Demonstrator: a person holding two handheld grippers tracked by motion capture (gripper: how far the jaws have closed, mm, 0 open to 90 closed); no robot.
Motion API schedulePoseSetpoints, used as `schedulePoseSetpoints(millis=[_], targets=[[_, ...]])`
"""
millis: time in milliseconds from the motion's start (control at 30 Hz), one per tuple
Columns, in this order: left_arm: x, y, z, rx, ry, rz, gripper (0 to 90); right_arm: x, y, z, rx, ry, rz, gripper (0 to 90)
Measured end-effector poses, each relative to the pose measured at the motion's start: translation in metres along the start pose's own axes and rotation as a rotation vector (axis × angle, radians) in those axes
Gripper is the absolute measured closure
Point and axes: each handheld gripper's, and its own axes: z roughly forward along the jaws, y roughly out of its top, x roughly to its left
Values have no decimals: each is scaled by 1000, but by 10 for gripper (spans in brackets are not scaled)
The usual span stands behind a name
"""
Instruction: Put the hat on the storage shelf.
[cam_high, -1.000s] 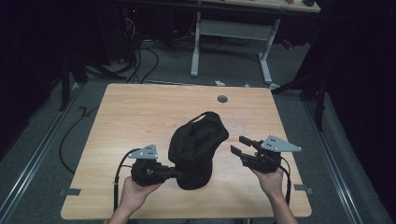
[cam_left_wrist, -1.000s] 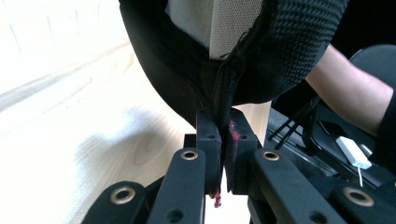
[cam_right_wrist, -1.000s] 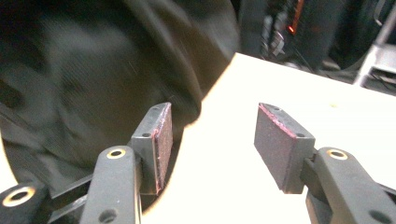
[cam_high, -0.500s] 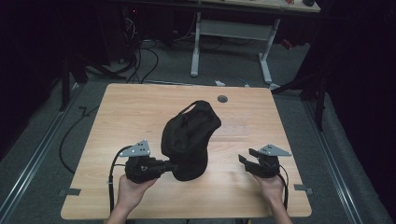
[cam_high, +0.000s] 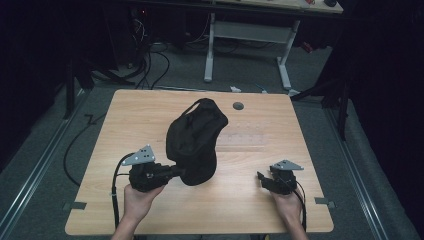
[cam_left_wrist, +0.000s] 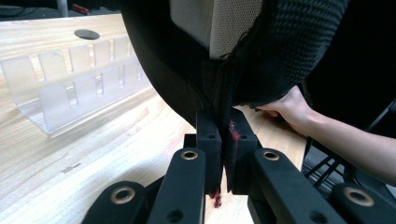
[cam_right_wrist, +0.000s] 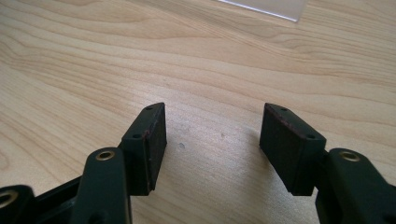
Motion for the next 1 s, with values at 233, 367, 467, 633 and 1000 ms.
schedulePoseSetpoints(millis=[233, 367, 467, 633, 1000], targets=[[3, 4, -4, -17, 35, 11, 861, -1, 0, 0, 3, -14, 23, 394], [4, 10, -9, -77, 39, -7, 861, -1, 0, 1, 4, -18, 28, 391], [6, 13, -8, -89, 58, 6, 861, 0, 0, 1, 5, -18, 28, 383], [11, 19, 0, -103, 74, 3, 861, 0, 0, 1, 7, -13, 24, 366], [12, 37, 14, -163, 96, 30, 862, 0, 0, 0, 7, -12, 23, 357]])
